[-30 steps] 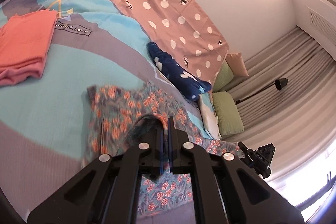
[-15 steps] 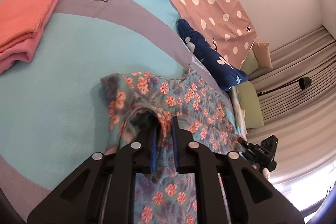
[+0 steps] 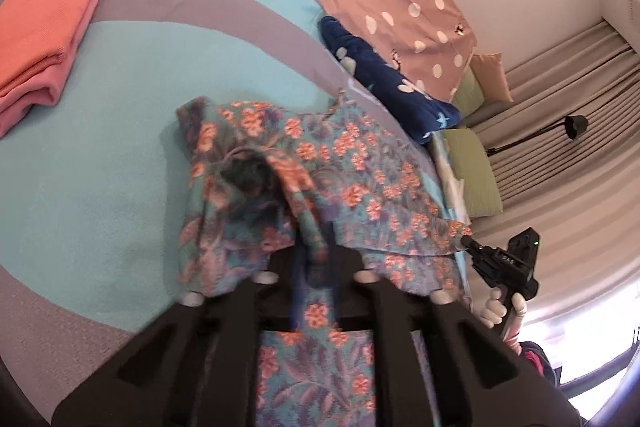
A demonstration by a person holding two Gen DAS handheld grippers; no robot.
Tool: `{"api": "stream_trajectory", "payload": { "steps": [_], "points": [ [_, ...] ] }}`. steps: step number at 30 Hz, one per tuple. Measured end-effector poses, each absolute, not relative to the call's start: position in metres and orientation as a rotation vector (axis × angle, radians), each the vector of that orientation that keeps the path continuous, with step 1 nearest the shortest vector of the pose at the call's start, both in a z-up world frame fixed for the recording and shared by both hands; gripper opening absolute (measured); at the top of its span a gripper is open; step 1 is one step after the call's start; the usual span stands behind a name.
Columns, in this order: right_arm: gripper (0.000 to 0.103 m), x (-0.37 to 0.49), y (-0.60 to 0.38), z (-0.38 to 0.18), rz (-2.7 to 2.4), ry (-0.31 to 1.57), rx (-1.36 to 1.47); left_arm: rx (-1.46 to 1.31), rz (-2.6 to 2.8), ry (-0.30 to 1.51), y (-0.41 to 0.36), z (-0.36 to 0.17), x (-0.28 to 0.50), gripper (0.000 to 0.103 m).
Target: Fold small clothes
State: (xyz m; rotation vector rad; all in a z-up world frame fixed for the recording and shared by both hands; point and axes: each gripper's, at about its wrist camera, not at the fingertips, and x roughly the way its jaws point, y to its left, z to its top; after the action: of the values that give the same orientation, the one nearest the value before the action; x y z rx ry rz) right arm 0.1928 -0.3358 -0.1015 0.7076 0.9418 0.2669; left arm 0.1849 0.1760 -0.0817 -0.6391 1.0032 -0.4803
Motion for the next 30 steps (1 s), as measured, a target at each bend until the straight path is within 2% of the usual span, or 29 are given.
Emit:
{"api": "stream_trajectory", "payload": {
  "steps": [8, 12, 15, 17, 18, 19, 21, 24, 30],
  "points": [
    [0.007, 0.233, -0.348, -0.075, 0.306, 0.838, 0.806, -0.732, -0.490, 0.871, 0.187, -0.038, 0.251, 0.005],
    [0.007, 0.279, -0.365, -0.095, 0.219, 0.834, 0.906, -0.759, -0.350, 0.885, 0.194, -0.067, 0.308, 0.005],
    [0.012, 0.298, -0.361, -0.117, 0.185, 0.917, 0.900, -0.774, -0.312, 0.973, 0.194, -0.102, 0.329, 0.005],
    [0.022, 0.296, -0.354, -0.119, 0.209, 0.925, 0.849, -0.757, -0.302, 0.994, 0.193, -0.115, 0.328, 0.006],
    [0.035, 0.291, -0.351, -0.116, 0.209, 0.914, 0.808, -0.756, -0.313, 0.990, 0.193, -0.117, 0.326, 0.007],
    [0.041, 0.289, -0.351, -0.115, 0.204, 0.909, 0.788, -0.755, -0.319, 0.984, 0.194, -0.118, 0.324, 0.009],
    [0.041, 0.284, -0.353, -0.110, 0.193, 0.910, 0.754, -0.752, -0.320, 0.970, 0.200, -0.115, 0.317, 0.013],
    [0.041, 0.277, -0.357, -0.104, 0.195, 0.898, 0.745, -0.754, -0.318, 0.940, 0.206, -0.108, 0.311, 0.023],
    [0.041, 0.283, -0.354, -0.099, 0.220, 0.909, 0.751, -0.797, -0.352, 0.873, 0.213, -0.088, 0.307, 0.026]
  ]
}}
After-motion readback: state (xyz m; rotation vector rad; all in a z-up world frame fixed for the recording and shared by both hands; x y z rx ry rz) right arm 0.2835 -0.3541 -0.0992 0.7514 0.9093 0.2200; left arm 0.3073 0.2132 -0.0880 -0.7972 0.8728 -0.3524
